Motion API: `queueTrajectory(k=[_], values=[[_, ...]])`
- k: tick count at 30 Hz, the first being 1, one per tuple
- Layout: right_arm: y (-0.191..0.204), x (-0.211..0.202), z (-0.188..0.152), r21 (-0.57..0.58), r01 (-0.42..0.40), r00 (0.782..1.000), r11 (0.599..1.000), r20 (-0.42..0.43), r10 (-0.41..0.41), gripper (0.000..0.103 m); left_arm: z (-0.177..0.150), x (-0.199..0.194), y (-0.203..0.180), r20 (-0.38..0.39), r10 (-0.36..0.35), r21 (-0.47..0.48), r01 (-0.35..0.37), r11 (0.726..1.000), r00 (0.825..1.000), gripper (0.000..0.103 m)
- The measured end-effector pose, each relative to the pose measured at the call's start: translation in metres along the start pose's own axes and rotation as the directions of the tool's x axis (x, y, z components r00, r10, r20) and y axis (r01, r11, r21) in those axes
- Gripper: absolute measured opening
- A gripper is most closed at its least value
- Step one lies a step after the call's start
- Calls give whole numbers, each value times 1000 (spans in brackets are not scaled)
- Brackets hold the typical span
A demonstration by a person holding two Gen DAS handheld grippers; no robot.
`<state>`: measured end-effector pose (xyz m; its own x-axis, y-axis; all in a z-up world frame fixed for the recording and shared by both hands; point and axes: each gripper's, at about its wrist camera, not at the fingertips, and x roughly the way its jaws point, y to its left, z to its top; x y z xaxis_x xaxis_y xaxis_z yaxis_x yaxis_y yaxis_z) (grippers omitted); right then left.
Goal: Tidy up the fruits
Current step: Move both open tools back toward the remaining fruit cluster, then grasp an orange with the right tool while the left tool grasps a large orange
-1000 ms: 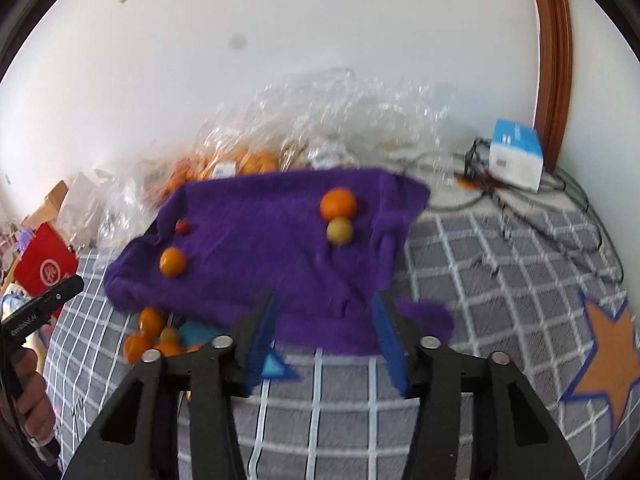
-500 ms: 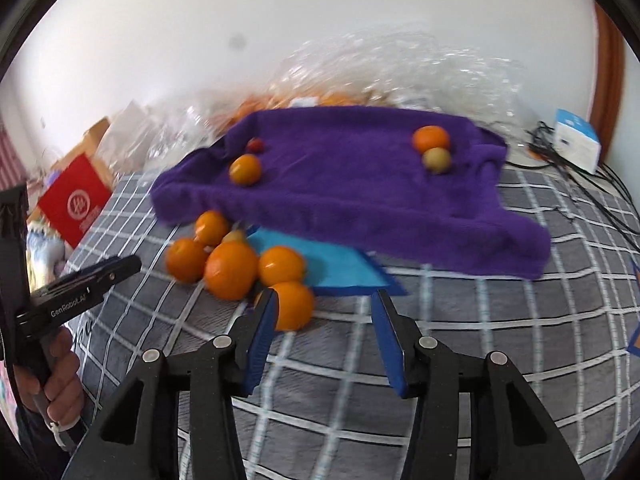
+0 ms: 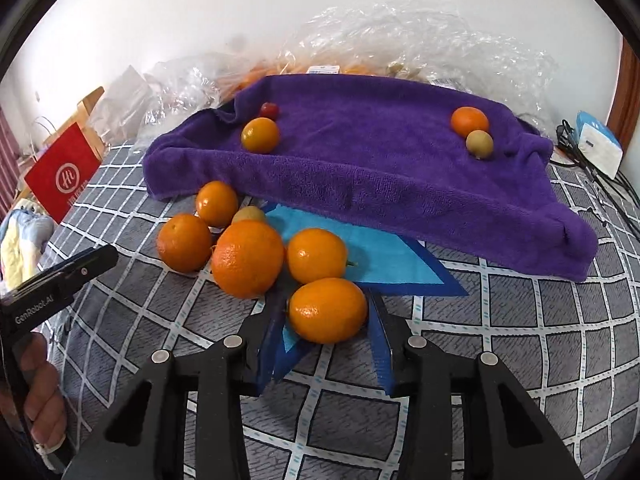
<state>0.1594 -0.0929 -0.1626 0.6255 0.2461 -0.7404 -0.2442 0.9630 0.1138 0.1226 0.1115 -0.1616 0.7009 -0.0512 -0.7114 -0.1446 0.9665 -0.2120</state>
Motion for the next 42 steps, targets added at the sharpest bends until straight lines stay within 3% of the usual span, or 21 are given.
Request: queueTrajectory(k=[7,13,18,25,30,36,42], values=[[-32,-29,-7,-12,88,993,996,79,-87,40,0,2,-2,-9,3,9,-2,1000,1000,48],[-73,-32,-12,60,123,990,991,57,-126,40,0,3,-1,-11,-12,-3,12,1000,1000,49],[-93,-31,-18,125,93,993,988,61,-102,40,0,4,-4,-19,-37,18,37,999,999,62],[-87,-33,-18,110,118,988,987,88,-128,40,-1,7,-17,-36,30,88,-26,996,999,65],[-86,-31,-19,100,157,984,983,70,-164,40,-1,7,-16,-32,7,80,-5,997,999,65],[-95,-38,-22,127,191,975,973,92,-204,40,-2,5,-30,-59,-4,143,13,990,998,64],[-97,-37,-21,138,194,975,971,81,-207,40,10,-1,-66,-52,-81,205,90,975,995,64]])
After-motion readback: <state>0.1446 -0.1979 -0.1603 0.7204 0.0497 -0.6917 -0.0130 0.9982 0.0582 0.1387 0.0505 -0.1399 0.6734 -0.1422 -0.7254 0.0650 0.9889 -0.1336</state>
